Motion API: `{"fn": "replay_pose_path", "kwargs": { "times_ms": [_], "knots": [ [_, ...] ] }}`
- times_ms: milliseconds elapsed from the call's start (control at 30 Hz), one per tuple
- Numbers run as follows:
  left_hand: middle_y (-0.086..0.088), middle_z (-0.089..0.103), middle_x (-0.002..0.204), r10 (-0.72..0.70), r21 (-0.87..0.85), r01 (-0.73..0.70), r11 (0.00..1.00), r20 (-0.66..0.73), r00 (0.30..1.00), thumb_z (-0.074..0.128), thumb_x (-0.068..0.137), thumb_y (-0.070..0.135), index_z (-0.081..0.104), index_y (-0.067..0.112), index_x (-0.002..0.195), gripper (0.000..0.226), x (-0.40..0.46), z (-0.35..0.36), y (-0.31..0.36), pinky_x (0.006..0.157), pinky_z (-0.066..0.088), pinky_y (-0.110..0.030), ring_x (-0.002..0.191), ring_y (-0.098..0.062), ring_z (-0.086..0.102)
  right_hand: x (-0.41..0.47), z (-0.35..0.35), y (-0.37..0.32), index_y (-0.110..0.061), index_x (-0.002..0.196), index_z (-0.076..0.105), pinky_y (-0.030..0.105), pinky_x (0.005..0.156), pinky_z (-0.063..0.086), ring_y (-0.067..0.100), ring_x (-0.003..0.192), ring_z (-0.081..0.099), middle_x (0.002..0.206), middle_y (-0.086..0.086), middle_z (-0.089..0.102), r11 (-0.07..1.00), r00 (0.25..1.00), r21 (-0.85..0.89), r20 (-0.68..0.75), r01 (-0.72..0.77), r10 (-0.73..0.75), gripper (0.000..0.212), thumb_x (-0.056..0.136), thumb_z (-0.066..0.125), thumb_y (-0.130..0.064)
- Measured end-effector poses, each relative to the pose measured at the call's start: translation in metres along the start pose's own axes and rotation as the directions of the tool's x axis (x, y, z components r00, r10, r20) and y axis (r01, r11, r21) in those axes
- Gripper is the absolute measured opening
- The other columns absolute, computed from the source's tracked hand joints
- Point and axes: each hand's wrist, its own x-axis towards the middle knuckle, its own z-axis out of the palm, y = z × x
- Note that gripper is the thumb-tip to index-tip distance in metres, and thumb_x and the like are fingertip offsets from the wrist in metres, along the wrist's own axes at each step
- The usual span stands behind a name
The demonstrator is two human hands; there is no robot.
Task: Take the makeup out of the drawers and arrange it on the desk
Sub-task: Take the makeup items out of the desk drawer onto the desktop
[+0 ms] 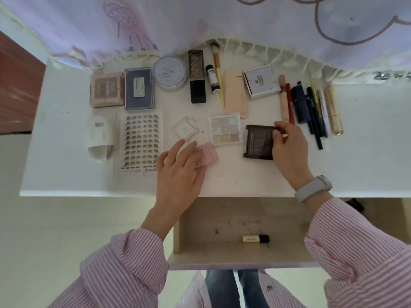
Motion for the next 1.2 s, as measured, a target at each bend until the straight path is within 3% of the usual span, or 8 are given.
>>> {"fn": "replay_pose_path", "kwargs": {
  "times_ms": [167, 300, 500, 633, 767, 900, 1067, 1200],
  "knots": [
    [-0.007, 0.066, 0.106, -0.086, 0.061, 0.085, 0.995, 0.011, 0.996, 0.065, 0.080, 0.025, 0.061, 0.010, 0.102, 0.027, 0.006, -0.002, 0.006, 0.088, 0.034, -0.038, 0.102, -0.029, 0.058, -0.001, 0.004, -0.003, -0.010, 0.131, 0.044, 0.031, 0.088, 0.043, 0.026, 0.100, 0.052, 0.129, 0.014, 0.043, 0.998, 1.000, -0.066, -0.011, 0.016, -0.017, 0.036, 0.095, 0.045, -0.014],
    [-0.017, 0.062, 0.102, -0.224, 0.052, 0.222, 0.974, 0.033, 0.974, 0.071, 0.076, 0.019, 0.061, 0.006, 0.104, 0.033, 0.011, -0.001, 0.012, 0.075, 0.045, -0.043, 0.090, -0.036, 0.057, -0.014, 0.007, -0.007, -0.007, 0.129, 0.048, 0.025, 0.085, 0.036, 0.030, 0.115, 0.042, 0.128, 0.015, 0.044, 0.960, 0.979, -0.190, 0.048, 0.206, -0.200, 0.037, 0.093, 0.046, -0.012],
    [-0.020, 0.057, 0.109, -0.277, 0.082, 0.275, 0.958, 0.019, 0.961, 0.060, 0.081, 0.026, 0.059, 0.005, 0.110, 0.036, 0.025, 0.005, 0.013, 0.071, 0.046, -0.042, 0.089, -0.037, 0.056, -0.024, 0.021, -0.004, -0.010, 0.128, 0.051, 0.052, 0.097, 0.039, 0.042, 0.127, 0.036, 0.136, 0.021, 0.044, 0.832, 0.903, -0.362, 0.258, 0.420, -0.343, 0.047, 0.087, 0.038, -0.029],
    [-0.018, 0.055, 0.112, -0.296, 0.091, 0.294, 0.951, 0.006, 0.955, 0.043, 0.085, 0.033, 0.056, 0.009, 0.114, 0.040, 0.022, 0.005, 0.018, 0.077, 0.043, -0.043, 0.097, -0.036, 0.053, -0.023, 0.018, -0.007, -0.005, 0.134, 0.044, 0.047, 0.109, 0.029, 0.036, 0.135, 0.029, 0.143, 0.019, 0.037, 0.874, 0.904, -0.263, 0.249, 0.408, -0.347, 0.046, 0.091, 0.040, -0.021],
    [-0.015, 0.055, 0.114, -0.135, -0.116, 0.125, 0.985, -0.083, 0.987, 0.046, 0.086, 0.025, 0.054, 0.011, 0.116, 0.034, -0.011, 0.004, 0.049, 0.083, 0.039, -0.038, 0.105, -0.026, 0.045, -0.057, -0.002, 0.003, 0.000, 0.120, 0.054, 0.031, 0.098, 0.040, 0.025, 0.116, 0.047, 0.123, 0.017, 0.054, 0.867, 0.875, -0.127, 0.134, 0.481, -0.466, 0.035, 0.089, 0.040, -0.012],
    [-0.008, 0.060, 0.103, 0.044, -0.319, -0.002, 0.948, 0.124, 0.991, 0.042, 0.085, 0.022, 0.060, 0.011, 0.106, 0.030, -0.072, 0.021, 0.091, 0.079, 0.046, -0.032, 0.093, -0.020, 0.054, -0.116, -0.029, 0.050, -0.002, 0.109, 0.059, 0.021, 0.084, 0.043, 0.018, 0.099, 0.052, 0.107, 0.012, 0.059, 0.878, 0.865, -0.085, 0.239, 0.471, -0.441, 0.030, 0.086, 0.041, -0.010],
    [-0.005, 0.056, 0.123, -0.055, -0.274, 0.299, 0.914, 0.647, 0.761, 0.043, 0.092, 0.018, 0.054, 0.016, 0.125, 0.035, -0.105, 0.067, 0.129, 0.087, 0.045, -0.033, 0.105, -0.024, 0.055, -0.147, -0.059, 0.134, -0.006, 0.116, 0.058, 0.023, 0.082, 0.039, 0.025, 0.100, 0.056, 0.113, 0.012, 0.059, 0.930, 0.884, -0.315, 0.468, 0.190, -0.022, 0.029, 0.089, 0.046, -0.007],
    [-0.008, 0.037, 0.141, -0.126, -0.068, 0.345, 0.936, 0.850, 0.511, 0.048, 0.092, 0.026, 0.040, 0.019, 0.137, 0.046, -0.095, 0.103, 0.141, 0.102, 0.034, -0.038, 0.125, -0.030, 0.037, -0.131, -0.074, 0.180, -0.009, 0.124, 0.051, 0.032, 0.087, 0.042, 0.031, 0.104, 0.054, 0.125, 0.013, 0.051, 0.882, 0.820, -0.465, 0.532, 0.073, 0.212, 0.034, 0.091, 0.043, -0.011]
  ]
}}
